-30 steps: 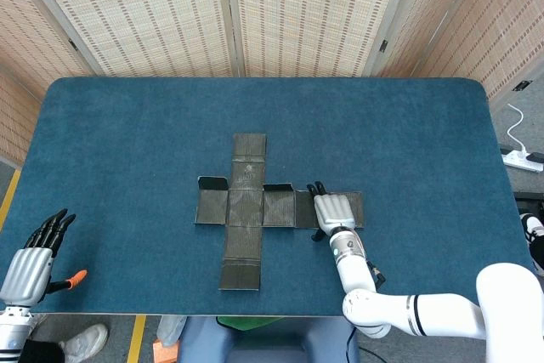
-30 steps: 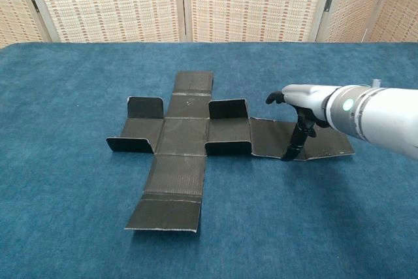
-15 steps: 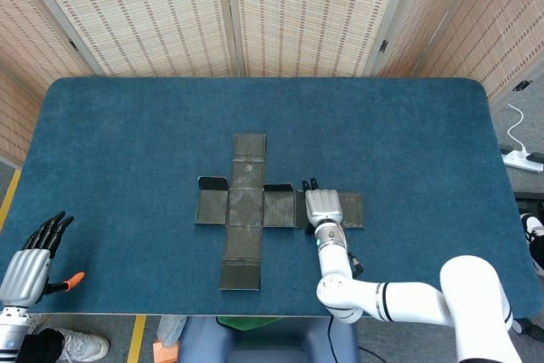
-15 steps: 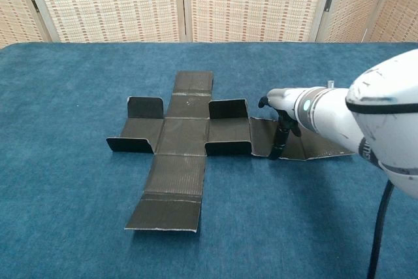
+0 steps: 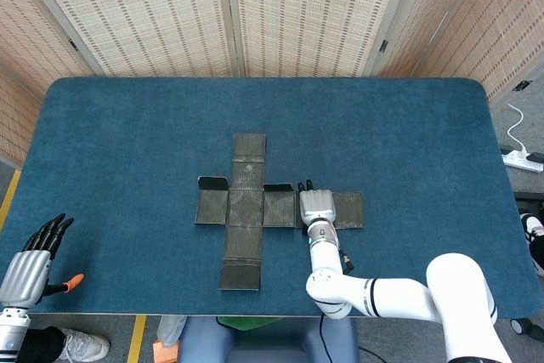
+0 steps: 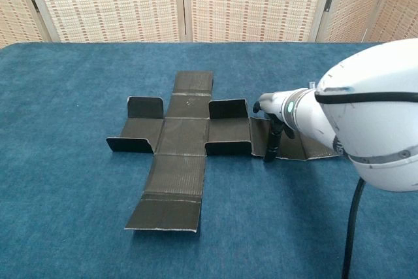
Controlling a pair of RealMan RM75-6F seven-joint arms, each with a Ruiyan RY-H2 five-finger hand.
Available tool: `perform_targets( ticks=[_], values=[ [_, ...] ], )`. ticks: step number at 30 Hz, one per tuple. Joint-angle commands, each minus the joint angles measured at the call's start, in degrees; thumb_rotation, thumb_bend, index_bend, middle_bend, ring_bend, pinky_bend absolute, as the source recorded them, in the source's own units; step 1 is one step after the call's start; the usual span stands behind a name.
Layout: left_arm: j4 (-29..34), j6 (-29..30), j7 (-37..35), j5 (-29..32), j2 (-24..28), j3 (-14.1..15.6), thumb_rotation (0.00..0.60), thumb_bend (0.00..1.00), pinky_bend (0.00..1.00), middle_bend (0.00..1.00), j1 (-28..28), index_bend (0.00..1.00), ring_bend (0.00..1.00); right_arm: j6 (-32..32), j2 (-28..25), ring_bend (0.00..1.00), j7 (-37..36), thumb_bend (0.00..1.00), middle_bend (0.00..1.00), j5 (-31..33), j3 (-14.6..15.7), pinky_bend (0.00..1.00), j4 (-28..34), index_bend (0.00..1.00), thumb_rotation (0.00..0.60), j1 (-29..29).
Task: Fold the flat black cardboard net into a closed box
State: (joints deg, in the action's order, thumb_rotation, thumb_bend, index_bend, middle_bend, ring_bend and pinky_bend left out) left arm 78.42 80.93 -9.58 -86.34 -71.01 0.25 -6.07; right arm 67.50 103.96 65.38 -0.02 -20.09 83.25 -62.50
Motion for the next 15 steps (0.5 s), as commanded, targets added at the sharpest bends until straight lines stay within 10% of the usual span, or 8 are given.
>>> perform_targets(
  ticks=[1, 15],
  values=[
    [0.06, -0.39, -0.13, 0.26, 0.06, 0.05, 0.6, 0.19, 0.15, 0.0, -0.02, 0.0, 0.0, -0.28, 0.33, 0.72, 0.58, 0.13, 0.0, 0.87, -0.41, 0.95, -0.59, 0.0, 0.6, -0.41],
    [-0.08, -1.08, -0.53, 0.77, 0.04, -0.01, 0.6, 0.19, 0.14, 0.0, -0.06, 0.0, 0.0, 0.15, 3.13, 0.72, 5.64, 0.16, 0.02, 3.92, -0.81, 0.95, -4.7, 0.0, 0.6, -2.99]
  ],
)
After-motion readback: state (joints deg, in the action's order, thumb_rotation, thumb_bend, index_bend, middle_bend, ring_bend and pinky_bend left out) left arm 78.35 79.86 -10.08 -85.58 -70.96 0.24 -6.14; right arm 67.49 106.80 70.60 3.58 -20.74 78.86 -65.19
